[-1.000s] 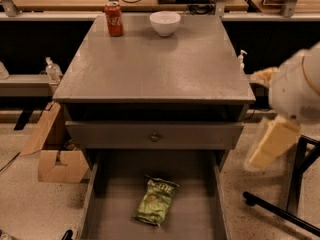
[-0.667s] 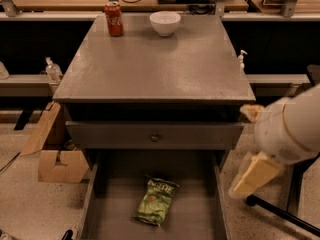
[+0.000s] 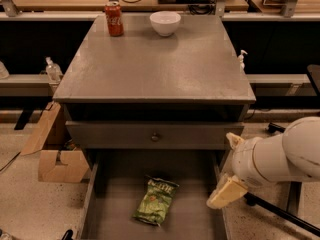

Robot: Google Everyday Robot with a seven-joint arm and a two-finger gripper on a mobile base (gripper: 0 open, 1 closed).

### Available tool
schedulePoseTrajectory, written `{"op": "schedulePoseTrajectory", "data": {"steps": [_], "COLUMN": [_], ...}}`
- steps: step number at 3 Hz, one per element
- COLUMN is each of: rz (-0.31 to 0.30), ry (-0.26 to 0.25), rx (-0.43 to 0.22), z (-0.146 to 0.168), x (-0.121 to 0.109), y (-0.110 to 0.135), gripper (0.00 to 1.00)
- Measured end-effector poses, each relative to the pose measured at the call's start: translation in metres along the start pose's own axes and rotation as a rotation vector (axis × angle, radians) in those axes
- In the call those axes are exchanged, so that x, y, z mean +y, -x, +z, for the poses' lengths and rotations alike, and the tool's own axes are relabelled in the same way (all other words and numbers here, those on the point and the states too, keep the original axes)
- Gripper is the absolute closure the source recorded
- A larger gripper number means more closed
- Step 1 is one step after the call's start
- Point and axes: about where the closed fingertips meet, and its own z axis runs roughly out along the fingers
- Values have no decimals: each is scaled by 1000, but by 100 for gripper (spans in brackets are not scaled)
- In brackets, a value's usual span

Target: Pick green jalapeno chip bag from middle drawer and place on counter

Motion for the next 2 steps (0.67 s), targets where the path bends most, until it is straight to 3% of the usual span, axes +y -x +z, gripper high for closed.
{"op": "schedulePoseTrajectory", "data": {"steps": [1,2], "rz": [-1,18], "ry": [-37,-32], "rx": [-19,-95], "z": [1,38], "x": [-9,-2], "y": [6,15], "gripper": [0,0]}}
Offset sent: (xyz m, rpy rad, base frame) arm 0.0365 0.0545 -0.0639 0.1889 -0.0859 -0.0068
